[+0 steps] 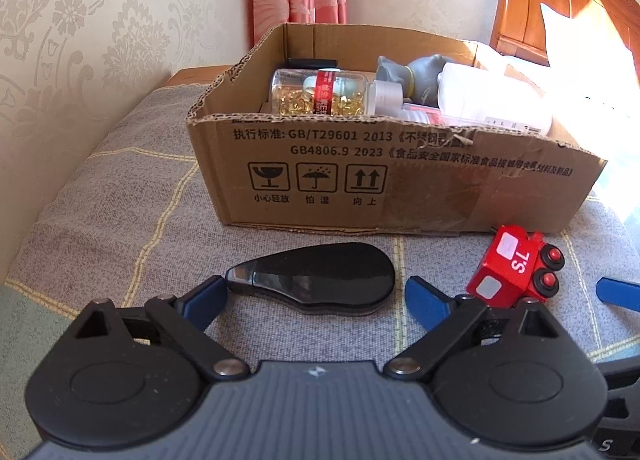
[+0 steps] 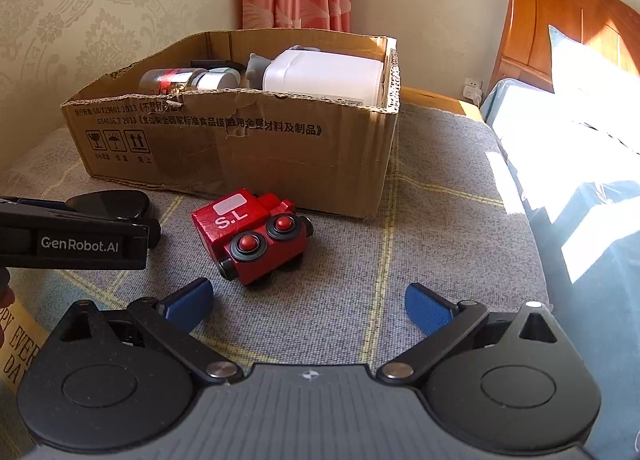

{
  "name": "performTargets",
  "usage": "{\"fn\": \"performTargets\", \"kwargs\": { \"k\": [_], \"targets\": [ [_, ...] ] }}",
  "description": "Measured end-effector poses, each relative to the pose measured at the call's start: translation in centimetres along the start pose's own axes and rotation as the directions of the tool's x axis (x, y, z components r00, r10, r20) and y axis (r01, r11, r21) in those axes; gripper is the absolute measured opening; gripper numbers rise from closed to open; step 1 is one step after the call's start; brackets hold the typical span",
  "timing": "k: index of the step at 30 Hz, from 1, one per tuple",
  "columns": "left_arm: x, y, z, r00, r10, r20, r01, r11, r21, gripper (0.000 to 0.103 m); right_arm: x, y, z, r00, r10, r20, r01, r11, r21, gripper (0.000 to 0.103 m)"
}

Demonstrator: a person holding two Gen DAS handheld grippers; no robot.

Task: Organize rigid objects
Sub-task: 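Close the left tool on the black oval case while the right tool grasps the red S.L train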

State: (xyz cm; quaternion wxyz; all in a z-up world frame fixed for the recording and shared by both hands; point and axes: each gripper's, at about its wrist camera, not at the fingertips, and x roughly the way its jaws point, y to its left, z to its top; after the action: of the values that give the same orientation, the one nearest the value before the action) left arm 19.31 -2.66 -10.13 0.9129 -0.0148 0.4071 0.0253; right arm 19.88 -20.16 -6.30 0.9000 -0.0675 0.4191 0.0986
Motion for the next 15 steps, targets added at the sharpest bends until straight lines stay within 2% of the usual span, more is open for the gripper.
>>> {"fn": "performTargets", "kwargs": {
  "k": [2,7,15],
  "targets": [
    [0.0,0.3,0.1,1.0,-0.004,0.007,0.004,1.0,0.003,0.089,0.0,0.1,0.0,1.0,0.009,0.002,-0.009,1.0,-0.009,0.103],
    [-0.1,1.3,0.1,1.0,-0.019,0.013,0.019,1.0,0.025,0.09,0.1,0.7,0.0,0.999,0.052,0.007,-0.051,0.997,-0.05,0.103],
    [-0.2,3.2,-0.2,1.0,-0.022,0.019,0.022,0.999,0.027,0.09,1.9,1.1,1.9,0.982,0.191,0.004,-0.187,0.964,-0.19,0.103]
  ]
}}
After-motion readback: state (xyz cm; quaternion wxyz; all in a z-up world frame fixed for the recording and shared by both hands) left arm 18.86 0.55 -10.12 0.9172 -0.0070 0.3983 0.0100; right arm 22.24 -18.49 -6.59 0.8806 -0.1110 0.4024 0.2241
